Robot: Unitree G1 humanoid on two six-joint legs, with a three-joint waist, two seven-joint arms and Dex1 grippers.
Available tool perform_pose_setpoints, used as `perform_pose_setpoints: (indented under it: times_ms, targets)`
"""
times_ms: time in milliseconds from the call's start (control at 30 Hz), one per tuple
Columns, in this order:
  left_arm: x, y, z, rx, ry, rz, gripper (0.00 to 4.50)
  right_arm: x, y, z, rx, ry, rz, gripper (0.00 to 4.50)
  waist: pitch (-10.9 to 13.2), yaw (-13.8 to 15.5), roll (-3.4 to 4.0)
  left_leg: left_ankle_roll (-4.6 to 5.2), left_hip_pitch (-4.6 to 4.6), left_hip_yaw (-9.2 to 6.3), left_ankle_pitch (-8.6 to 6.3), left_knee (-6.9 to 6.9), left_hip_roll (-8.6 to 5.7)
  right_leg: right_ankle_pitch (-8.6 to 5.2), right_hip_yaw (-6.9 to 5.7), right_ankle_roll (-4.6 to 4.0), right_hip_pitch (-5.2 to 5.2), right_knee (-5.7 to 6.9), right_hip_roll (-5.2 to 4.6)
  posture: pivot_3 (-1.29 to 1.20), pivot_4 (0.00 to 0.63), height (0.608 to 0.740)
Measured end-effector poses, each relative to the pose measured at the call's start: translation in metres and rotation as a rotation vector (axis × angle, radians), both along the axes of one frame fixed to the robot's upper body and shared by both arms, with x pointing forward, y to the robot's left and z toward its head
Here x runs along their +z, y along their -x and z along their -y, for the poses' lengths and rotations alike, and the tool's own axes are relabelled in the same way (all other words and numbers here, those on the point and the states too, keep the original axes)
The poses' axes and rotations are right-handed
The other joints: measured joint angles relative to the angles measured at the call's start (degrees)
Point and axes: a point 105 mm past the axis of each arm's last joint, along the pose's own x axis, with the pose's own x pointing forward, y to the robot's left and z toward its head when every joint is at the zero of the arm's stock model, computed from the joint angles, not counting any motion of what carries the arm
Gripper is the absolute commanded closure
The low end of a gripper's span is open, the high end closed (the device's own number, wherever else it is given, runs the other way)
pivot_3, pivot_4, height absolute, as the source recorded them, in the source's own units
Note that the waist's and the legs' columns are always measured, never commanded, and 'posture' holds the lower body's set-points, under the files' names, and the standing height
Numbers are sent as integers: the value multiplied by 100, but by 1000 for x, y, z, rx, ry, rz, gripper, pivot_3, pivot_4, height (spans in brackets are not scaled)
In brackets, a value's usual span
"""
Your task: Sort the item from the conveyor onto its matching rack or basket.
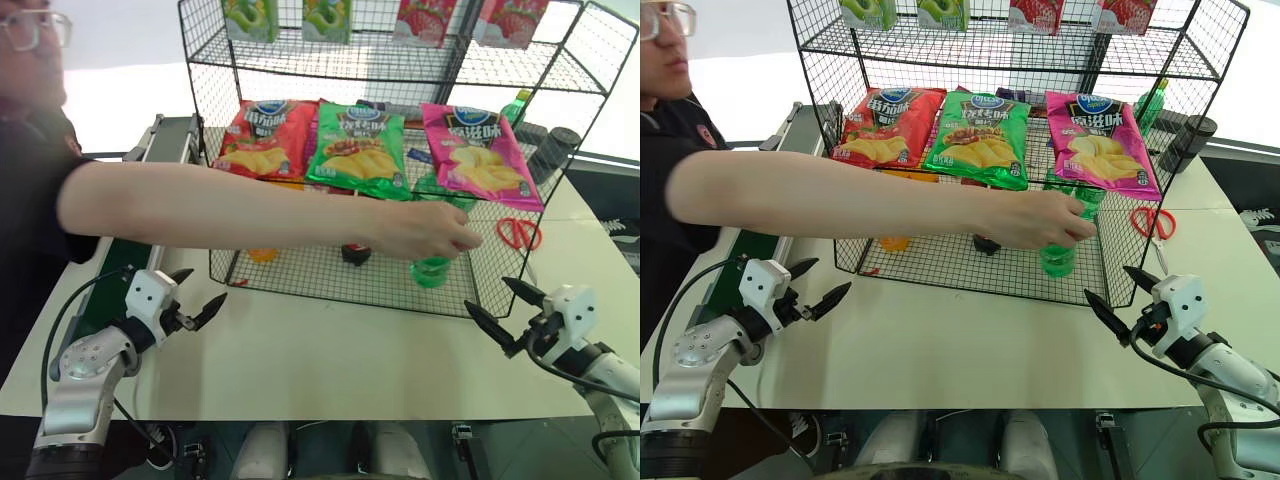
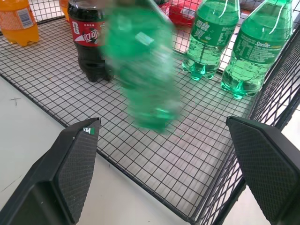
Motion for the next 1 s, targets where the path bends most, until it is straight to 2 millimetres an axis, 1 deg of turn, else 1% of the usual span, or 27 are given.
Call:
perform_pose_setpoints:
  times_ms: [233, 633, 767, 1000]
  targets:
    - [3, -5, 3, -4, 9, 19, 0, 2, -4, -4, 7, 0, 9, 50, 0, -1, -1, 0, 0, 0, 0, 1, 0, 0, 0, 0, 0, 1, 2, 0, 150, 724]
    - [0, -4, 2, 2, 9, 6, 0, 5, -8, -13, 24, -3, 17, 50, -2, -2, -3, 0, 0, 0, 0, 1, 0, 0, 0, 1, 0, 1, 2, 0, 150, 724]
    - [-1, -4, 2, 3, 11, 3, 0, 6, -11, -18, 43, -7, 22, 50, -2, -2, -3, 0, 0, 0, 0, 2, 0, 1, 0, 1, 0, 2, 2, 0, 150, 724]
    - [1, -5, 1, 10, 17, 4, 0, 9, -14, -21, 61, -8, 35, 50, -2, -1, -4, 0, -1, 0, 0, 2, 0, 1, 0, 1, 0, 2, 2, 0, 150, 724]
